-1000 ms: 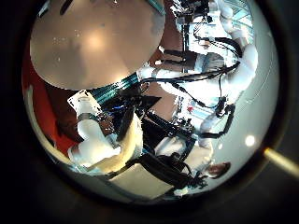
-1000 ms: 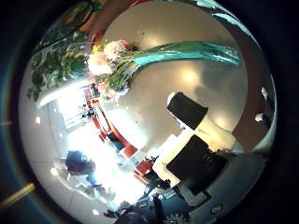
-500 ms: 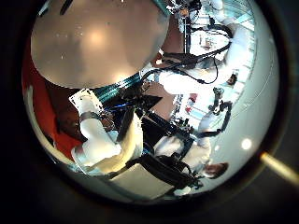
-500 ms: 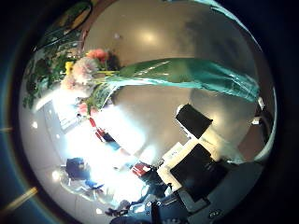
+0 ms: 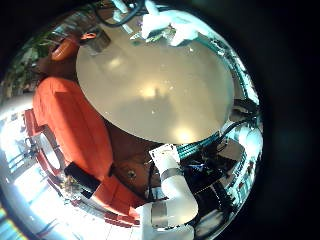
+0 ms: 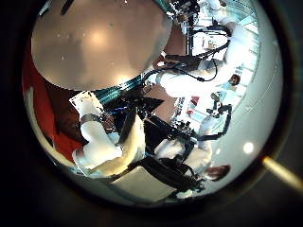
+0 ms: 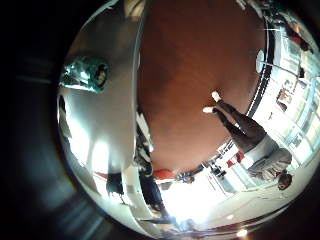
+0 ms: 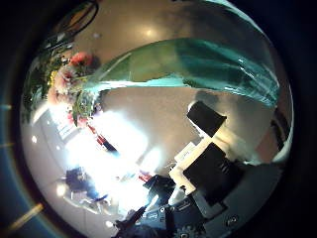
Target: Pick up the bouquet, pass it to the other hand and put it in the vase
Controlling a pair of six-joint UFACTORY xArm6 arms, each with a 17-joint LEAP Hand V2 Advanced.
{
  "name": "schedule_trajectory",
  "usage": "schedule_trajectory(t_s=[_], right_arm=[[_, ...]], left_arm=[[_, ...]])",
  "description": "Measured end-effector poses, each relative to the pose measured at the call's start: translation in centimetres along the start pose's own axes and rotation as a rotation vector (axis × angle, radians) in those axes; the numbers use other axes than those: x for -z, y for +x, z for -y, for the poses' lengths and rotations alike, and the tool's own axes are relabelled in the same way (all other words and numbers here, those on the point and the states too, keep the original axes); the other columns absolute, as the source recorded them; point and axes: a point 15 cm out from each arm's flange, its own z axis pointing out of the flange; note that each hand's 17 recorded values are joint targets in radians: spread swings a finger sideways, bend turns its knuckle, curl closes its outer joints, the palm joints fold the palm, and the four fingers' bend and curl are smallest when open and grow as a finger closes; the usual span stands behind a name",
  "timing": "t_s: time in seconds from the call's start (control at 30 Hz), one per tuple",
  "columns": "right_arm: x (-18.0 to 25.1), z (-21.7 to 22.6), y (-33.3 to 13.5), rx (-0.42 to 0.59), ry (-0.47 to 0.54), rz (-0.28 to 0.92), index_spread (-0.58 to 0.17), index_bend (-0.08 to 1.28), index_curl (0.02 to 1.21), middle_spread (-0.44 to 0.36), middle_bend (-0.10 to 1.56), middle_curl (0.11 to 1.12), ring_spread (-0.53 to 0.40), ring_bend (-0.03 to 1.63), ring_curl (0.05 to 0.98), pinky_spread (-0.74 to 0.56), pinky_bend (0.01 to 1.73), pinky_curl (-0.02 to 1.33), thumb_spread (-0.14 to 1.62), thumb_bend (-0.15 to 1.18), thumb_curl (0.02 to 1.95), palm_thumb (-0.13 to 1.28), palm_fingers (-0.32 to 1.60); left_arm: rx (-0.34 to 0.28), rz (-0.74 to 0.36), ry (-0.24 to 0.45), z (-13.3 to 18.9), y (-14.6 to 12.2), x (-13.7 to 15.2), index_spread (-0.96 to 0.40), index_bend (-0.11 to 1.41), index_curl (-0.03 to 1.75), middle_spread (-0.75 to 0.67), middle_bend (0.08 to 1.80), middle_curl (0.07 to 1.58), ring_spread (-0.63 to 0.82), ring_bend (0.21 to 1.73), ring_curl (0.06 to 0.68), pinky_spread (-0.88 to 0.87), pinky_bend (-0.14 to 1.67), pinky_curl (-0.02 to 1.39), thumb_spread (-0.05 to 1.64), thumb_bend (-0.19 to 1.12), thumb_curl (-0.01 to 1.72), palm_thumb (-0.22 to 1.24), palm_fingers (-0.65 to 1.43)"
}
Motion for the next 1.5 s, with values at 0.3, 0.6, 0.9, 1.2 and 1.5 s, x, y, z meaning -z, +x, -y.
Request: schedule_trajectory(t_s=[0.3, 0.6, 0.9, 1.2, 1.5], right_arm=[[0.1, -0.1, -0.5, 0.021, -0.006, -0.040, -0.336, 0.19, 0.35, -0.171, 0.37, 0.46, -0.191, 0.60, 0.299, 0.22, 0.26, 0.21, 1.00, -0.03, 0.46, 0.73, 0.46], [0.0, -0.6, -2.0, 0.056, -0.015, -0.051, -0.347, 0.20, 0.39, -0.196, 0.38, 0.49, -0.231, 0.63, 0.317, 0.18, 0.27, 0.22, 1.00, -0.02, 0.46, 0.73, 0.47], [-1.3, -0.2, -3.0, 0.072, -0.036, -0.058, -0.376, 0.22, 0.43, -0.245, 0.44, 0.54, -0.286, 0.71, 0.351, 0.07, 0.25, 0.20, 0.99, -0.02, 0.46, 0.76, 0.60], [-1.2, -0.1, -3.7, 0.084, -0.028, -0.067, -0.493, 0.35, 0.59, -0.336, 0.62, 0.71, -0.326, 0.99, 0.496, -0.40, 0.82, 0.36, 0.97, -0.02, 0.48, 0.85, 1.27], [1.1, -0.1, -3.7, 0.083, 0.156, -0.093, -0.489, 0.83, 0.89, -0.350, 0.98, 0.95, -0.273, 1.25, 0.640, -0.31, 1.26, 0.57, 0.90, 0.01, 0.56, 1.03, 1.24]], left_arm=[[0.004, 0.000, 0.003, 0.0, 0.1, 0.1, 0.12, 0.18, 0.34, 0.48, 0.19, 0.30, 0.59, 0.45, 0.212, 0.56, 0.20, 0.31, 1.13, -0.02, 0.32, 0.35, 0.04], [0.007, 0.001, 0.009, -0.1, 0.1, 0.3, 0.12, 0.18, 0.34, 0.48, 0.19, 0.30, 0.59, 0.45, 0.213, 0.56, 0.20, 0.31, 1.13, -0.02, 0.32, 0.35, 0.04], [0.011, 0.002, 0.011, -0.3, 0.1, 0.3, 0.12, 0.18, 0.34, 0.48, 0.19, 0.30, 0.59, 0.45, 0.214, 0.56, 0.20, 0.31, 1.13, -0.02, 0.32, 0.35, 0.04], [0.012, 0.003, 0.014, -0.3, 0.1, 0.4, 0.12, 0.18, 0.34, 0.48, 0.19, 0.30, 0.59, 0.44, 0.214, 0.56, 0.20, 0.31, 1.13, -0.02, 0.32, 0.35, 0.04], [0.003, 0.009, 0.023, -0.4, 0.2, 0.8, 0.12, 0.18, 0.34, 0.48, 0.19, 0.30, 0.59, 0.44, 0.215, 0.56, 0.20, 0.31, 1.13, -0.02, 0.32, 0.35, 0.04]])
